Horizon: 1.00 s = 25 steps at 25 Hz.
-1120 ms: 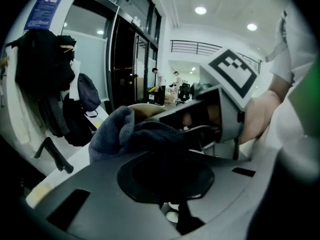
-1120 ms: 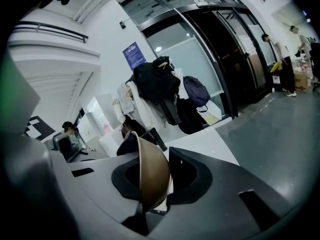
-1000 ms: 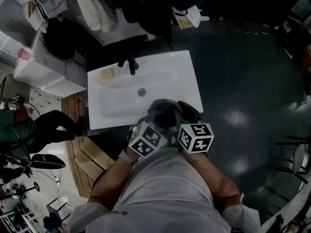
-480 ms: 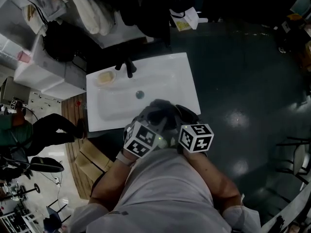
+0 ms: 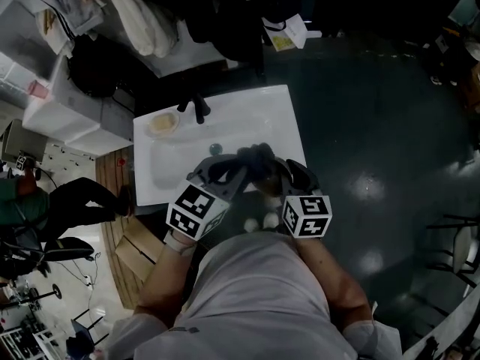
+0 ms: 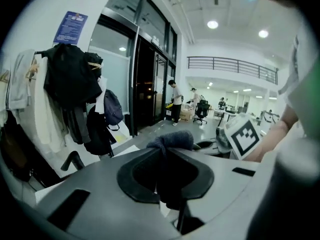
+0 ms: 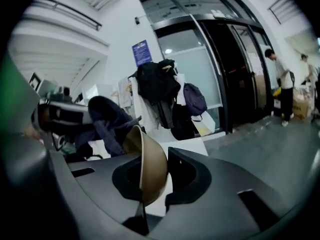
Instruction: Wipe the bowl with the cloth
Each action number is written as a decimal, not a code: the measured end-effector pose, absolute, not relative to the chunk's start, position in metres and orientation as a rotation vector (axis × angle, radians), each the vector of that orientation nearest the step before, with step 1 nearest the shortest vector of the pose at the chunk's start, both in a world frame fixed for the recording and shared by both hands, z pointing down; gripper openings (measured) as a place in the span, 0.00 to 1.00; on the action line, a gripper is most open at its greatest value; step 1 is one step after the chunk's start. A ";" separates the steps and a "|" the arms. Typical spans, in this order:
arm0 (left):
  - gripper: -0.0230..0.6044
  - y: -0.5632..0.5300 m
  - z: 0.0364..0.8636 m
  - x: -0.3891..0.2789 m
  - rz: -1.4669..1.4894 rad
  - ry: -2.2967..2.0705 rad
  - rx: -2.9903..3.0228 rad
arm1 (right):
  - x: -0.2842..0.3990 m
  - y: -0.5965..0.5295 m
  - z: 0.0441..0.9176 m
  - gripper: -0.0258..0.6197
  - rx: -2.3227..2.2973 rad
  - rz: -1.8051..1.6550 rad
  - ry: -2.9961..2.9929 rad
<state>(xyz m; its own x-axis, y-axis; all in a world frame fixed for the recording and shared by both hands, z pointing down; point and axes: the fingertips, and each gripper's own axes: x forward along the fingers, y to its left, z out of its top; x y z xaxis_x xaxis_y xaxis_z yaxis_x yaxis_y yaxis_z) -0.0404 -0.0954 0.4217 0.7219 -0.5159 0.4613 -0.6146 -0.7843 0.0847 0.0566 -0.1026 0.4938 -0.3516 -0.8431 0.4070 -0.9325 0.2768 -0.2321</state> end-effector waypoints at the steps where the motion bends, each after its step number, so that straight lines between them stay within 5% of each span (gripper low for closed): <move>1: 0.11 -0.099 0.415 -0.043 0.577 -0.895 2.688 | 0.054 -0.103 0.490 0.13 1.633 0.543 -2.338; 13: 0.11 -0.092 0.388 -0.013 0.479 -0.609 2.730 | -0.007 -0.090 0.435 0.13 1.304 -0.496 -2.248; 25: 0.11 -0.104 0.408 -0.022 0.412 -0.661 2.635 | -0.001 -0.090 0.416 0.13 1.392 -0.514 -2.297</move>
<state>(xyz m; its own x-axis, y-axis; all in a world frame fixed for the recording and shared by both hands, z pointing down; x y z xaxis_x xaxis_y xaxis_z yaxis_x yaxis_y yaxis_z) -0.0216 -0.1035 0.4083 0.8455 -0.3859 0.3690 -0.5011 -0.8121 0.2989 -0.0010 -0.0901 0.4160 -0.4212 -0.8947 0.1487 -0.7460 0.4350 0.5043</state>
